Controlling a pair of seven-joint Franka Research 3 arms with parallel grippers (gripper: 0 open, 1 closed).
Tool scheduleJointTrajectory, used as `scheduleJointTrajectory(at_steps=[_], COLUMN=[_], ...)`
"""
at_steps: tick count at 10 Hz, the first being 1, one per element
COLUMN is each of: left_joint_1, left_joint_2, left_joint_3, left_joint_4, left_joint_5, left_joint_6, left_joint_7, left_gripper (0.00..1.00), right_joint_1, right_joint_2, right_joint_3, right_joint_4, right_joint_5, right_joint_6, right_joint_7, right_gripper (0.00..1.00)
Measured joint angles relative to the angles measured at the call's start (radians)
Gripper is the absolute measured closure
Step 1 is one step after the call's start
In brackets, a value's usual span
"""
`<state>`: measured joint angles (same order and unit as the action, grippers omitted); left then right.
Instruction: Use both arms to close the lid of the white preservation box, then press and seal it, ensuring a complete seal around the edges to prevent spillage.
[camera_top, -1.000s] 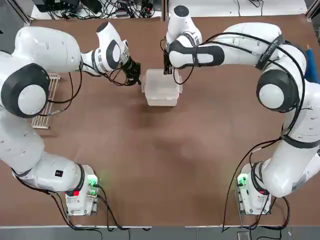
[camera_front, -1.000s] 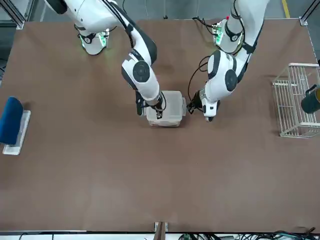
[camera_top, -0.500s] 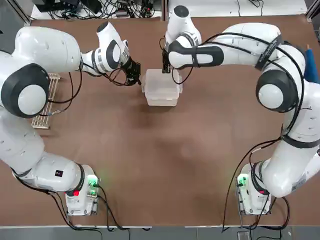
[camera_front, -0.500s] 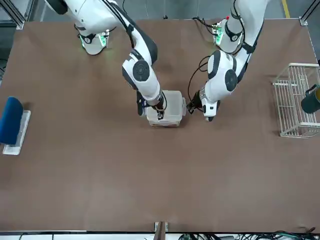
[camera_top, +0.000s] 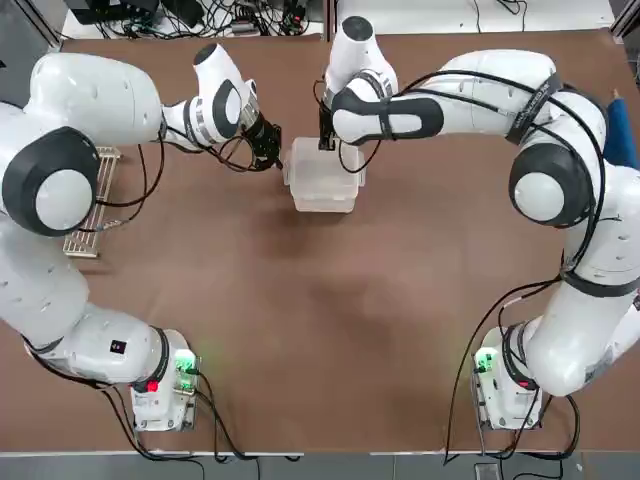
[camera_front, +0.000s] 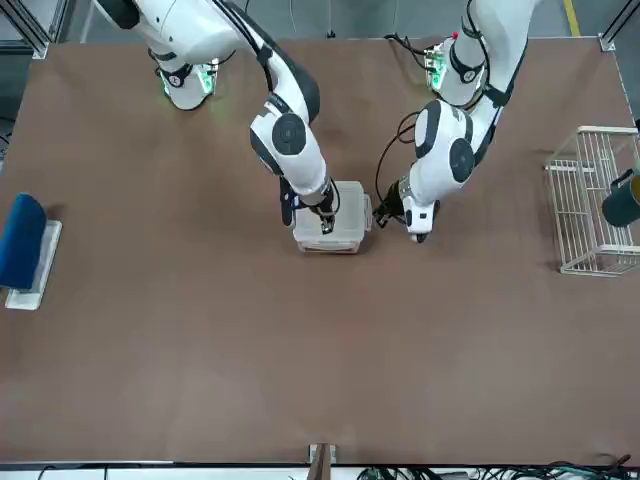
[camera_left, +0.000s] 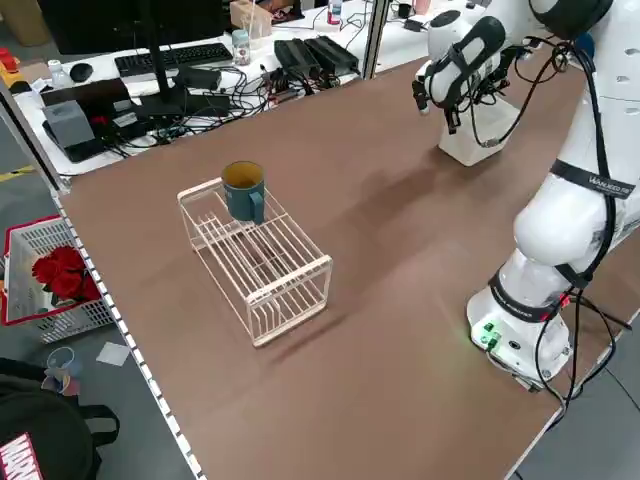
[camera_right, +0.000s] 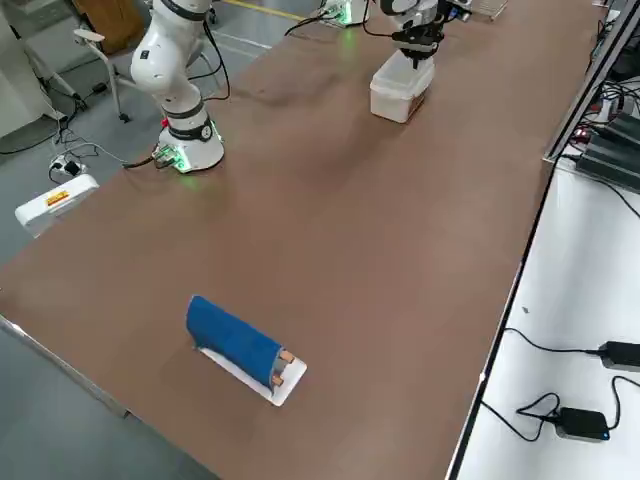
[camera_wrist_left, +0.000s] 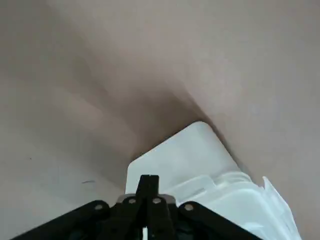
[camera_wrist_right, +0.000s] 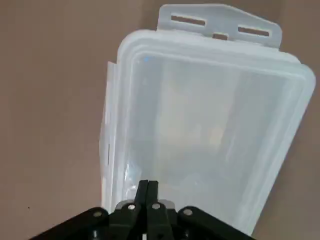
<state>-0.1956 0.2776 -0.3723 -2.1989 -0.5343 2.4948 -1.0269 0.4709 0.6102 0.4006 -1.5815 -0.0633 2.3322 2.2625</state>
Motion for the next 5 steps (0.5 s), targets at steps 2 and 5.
scheduleJointTrajectory(at_steps=[2,5], left_joint_1=[-0.003,-0.003], left_joint_2=[0.0,0.001], left_joint_3=[-0.001,-0.001], left_joint_4=[0.0,0.0], left_joint_5=[0.0,0.0], left_joint_6=[0.0,0.0], left_joint_7=[0.0,0.0], left_gripper=[0.99,0.99], right_joint_1=[0.001,0.001], right_joint_2=[0.005,0.008], right_joint_3=[0.0,0.002], right_joint_4=[0.0,0.001], right_joint_5=[-0.002,-0.013], right_joint_6=[0.003,0.006], right_joint_7=[0.0,0.0], right_gripper=[0.99,0.99])
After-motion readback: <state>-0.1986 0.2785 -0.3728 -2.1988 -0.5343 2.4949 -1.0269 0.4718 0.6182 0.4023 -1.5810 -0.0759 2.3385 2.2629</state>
